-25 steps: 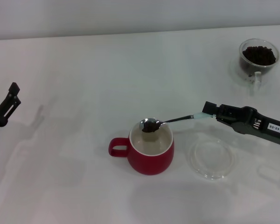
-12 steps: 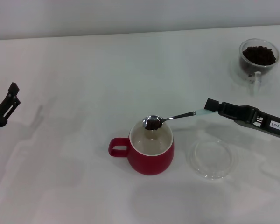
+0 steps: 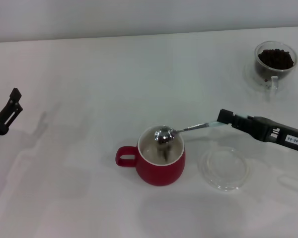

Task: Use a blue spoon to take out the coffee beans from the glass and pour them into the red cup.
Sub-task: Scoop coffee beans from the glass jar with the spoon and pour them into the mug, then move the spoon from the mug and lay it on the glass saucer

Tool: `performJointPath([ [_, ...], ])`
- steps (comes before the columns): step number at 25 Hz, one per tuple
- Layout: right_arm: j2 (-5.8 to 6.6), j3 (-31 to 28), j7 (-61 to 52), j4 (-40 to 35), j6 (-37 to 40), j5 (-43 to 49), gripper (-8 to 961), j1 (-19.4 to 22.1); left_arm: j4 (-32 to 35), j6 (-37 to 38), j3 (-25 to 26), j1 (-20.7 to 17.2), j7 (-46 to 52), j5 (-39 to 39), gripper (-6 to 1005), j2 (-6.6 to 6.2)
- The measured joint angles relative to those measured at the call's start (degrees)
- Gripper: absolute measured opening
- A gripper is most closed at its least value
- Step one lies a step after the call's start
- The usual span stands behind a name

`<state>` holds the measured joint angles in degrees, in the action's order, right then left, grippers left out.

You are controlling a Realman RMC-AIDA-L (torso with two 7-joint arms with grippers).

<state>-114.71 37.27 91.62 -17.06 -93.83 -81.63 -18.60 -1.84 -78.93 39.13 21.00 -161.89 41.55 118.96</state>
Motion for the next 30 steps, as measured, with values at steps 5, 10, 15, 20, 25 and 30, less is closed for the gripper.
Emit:
performJointPath([
  [5,0.02,0.1,5.0,0.0,0.1,0.4,150,0.4,0.0,0.9,0.0,0.2,0.0,-0.1,877,0.05],
  [10,0.39,-0.7,4.9,0.0,-1.0,0.0,150,0.8,-0.1,1.4,0.0,0.3,0.0,-0.1,876,0.07],
  [15,1.04,-1.4,1.1,0.0,-3.4,-0.9,150,0.6,-0.3,1.6,0.1,0.3,0.0,-0.1,876,0.15],
  [20,1.21,-5.0,-6.4,0.4,-4.4,-1.1,150,0.8,-0.4,1.4,0.2,0.3,0.0,0.1,877,0.13],
  [25,2.95,-6.9,-15.8,0.1,-4.6,-1.1,150,2.3,-0.4,1.6,0.3,0.4,0.0,0.3,877,0.13],
  [30,5.70,-6.9,-15.7,0.0,-4.4,-0.7,151,4.7,-0.4,3.3,0.4,1.1,0.0,0.3,877,0.08],
])
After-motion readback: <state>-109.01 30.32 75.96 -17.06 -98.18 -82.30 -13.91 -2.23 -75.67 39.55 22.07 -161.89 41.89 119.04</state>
